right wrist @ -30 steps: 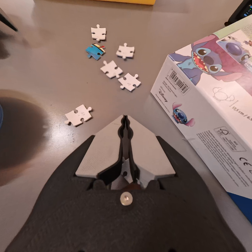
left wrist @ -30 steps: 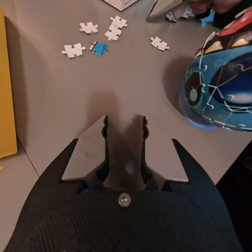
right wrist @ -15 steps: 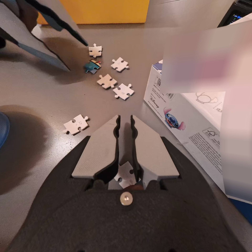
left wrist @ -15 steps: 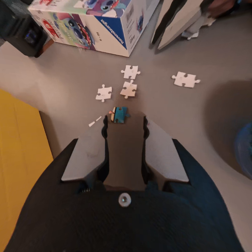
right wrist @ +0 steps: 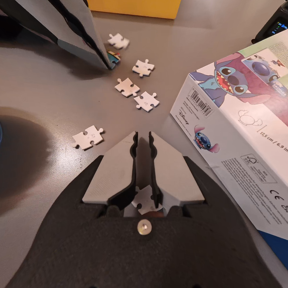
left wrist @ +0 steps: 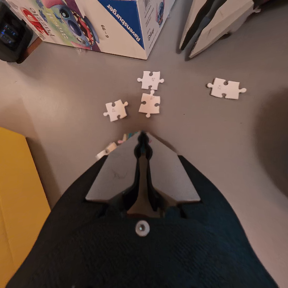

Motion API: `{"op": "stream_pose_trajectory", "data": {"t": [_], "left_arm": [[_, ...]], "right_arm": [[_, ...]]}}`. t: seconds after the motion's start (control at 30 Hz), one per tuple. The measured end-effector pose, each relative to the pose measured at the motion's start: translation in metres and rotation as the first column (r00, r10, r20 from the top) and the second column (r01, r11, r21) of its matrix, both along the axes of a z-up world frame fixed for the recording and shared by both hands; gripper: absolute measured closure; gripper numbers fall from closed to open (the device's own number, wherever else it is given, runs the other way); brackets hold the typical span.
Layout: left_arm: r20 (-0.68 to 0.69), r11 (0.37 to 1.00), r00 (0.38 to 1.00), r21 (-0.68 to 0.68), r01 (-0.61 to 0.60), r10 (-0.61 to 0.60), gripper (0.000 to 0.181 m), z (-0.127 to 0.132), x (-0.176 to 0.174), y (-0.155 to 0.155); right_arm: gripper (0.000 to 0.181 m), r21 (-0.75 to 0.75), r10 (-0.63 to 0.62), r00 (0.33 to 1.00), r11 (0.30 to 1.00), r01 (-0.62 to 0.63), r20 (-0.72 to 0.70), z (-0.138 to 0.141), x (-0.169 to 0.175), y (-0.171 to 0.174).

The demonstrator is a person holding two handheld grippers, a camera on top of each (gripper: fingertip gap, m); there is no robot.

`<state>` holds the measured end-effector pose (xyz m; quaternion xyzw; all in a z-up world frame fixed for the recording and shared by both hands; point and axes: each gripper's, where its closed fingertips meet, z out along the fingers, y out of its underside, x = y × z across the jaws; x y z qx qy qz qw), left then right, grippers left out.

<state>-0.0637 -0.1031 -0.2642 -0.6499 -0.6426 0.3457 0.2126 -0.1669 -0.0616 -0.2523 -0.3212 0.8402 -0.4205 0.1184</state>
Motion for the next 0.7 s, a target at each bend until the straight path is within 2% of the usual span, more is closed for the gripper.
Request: {"op": "stream_pose_trajectory", "data": {"t": [0.07,0.23,0.4,0.47,0.53,0.57,0.6,0.7], "left_arm": [[-0.015,0.999,1.0,-0.035,-0.009,0.008,0.181,0.003,0.002,-0.001],[-0.12,1.0,0.993,-0.004,-0.005,0.004,0.181,0.019,-0.004,0.008],[-0.202,0.994,0.977,-0.069,-0.088,0.073,0.181,0.041,0.001,-0.01],[-0.248,0.992,0.962,-0.035,-0.125,0.112,0.181,0.055,0.009,-0.015],[-0.296,0.993,0.949,0.045,-0.105,0.114,0.181,0.066,0.01,-0.01],[-0.302,0.993,0.948,0.096,-0.072,0.098,0.174,0.07,0.01,-0.004],[-0.299,0.989,0.948,0.13,-0.071,0.107,0.153,0.074,0.009,-0.004],[-0.243,0.991,0.965,0.112,-0.072,0.098,0.136,0.083,0.01,-0.008]], "right_arm": [[0.17,-0.01,0.004,1.0,1.0,-0.004,-0.018,-0.001,0.001,0.001],[0.17,-0.033,0.004,0.997,0.999,-0.007,-0.076,-0.003,0.002,0.001],[0.17,-0.022,0.01,0.998,1.0,-0.011,-0.065,-0.004,0.002,0.002],[0.17,-0.007,0.014,0.999,1.0,-0.015,-0.04,-0.003,0.003,0.002],[0.17,0.012,0.021,1.0,1.0,-0.02,-0.013,-0.003,0.003,0.002],[0.17,0.02,0.022,1.0,1.0,-0.022,-0.002,-0.003,0.003,0.002],[0.17,0.024,0.024,1.0,0.999,-0.024,0.006,-0.002,0.003,0.002],[0.17,0.027,0.031,0.999,0.999,-0.031,0.012,-0.002,0.004,0.002]]}}
